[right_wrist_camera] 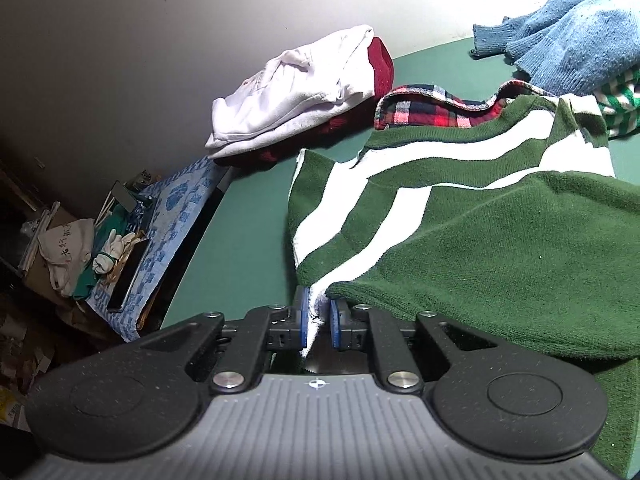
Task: Fold clothes
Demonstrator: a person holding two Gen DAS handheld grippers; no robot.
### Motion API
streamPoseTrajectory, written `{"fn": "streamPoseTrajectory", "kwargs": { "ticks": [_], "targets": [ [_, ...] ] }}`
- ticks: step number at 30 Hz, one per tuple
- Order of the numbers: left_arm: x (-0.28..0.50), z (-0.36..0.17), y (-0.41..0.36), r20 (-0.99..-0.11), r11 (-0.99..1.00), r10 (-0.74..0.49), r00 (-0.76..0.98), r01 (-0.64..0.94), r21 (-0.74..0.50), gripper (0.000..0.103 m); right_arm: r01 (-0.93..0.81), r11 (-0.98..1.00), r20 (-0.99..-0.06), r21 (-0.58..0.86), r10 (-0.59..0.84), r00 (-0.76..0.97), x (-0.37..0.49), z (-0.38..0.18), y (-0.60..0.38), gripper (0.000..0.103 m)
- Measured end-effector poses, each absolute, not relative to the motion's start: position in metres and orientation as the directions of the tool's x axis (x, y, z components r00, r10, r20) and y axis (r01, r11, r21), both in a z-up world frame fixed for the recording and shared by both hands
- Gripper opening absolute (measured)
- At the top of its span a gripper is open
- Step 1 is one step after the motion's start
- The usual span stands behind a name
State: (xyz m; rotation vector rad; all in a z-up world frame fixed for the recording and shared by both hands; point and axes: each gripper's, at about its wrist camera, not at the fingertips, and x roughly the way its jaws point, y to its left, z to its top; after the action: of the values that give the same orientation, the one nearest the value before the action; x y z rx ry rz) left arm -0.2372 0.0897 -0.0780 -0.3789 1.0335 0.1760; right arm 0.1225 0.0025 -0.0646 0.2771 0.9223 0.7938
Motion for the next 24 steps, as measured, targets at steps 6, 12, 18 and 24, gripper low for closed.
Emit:
{"fn": "streamPoseTrajectory", "kwargs": {
  "ticks": [6, 12, 18, 24],
  "targets": [
    [-0.242, -0.059, 0.079, -0.833, 0.923, 0.014, 0.553, -0.327, -0.201, 0.001, -0.499, 0.693, -0.603, 0.521, 0.712, 0.359, 0.123, -0.063, -0.002, 0.012],
    [-0.242, -0.035, 0.060, -0.795, 0.943, -0.030, 0.606, -0.247, -0.224, 0.001, -0.505, 0.697, -0.596, 0.509, 0.709, 0.377, 0.127, -0.058, -0.009, 0.012],
    [-0.231, -0.029, 0.040, -0.779, 0.962, -0.099, 0.618, -0.141, -0.235, 0.001, -0.529, 0.705, -0.600, 0.472, 0.696, 0.393, 0.130, -0.054, -0.014, 0.011],
    [-0.213, -0.036, 0.023, -0.780, 0.961, -0.186, 0.597, -0.053, -0.270, 0.001, -0.546, 0.706, -0.614, 0.451, 0.690, 0.383, 0.137, -0.059, -0.019, 0.011]
  ]
}}
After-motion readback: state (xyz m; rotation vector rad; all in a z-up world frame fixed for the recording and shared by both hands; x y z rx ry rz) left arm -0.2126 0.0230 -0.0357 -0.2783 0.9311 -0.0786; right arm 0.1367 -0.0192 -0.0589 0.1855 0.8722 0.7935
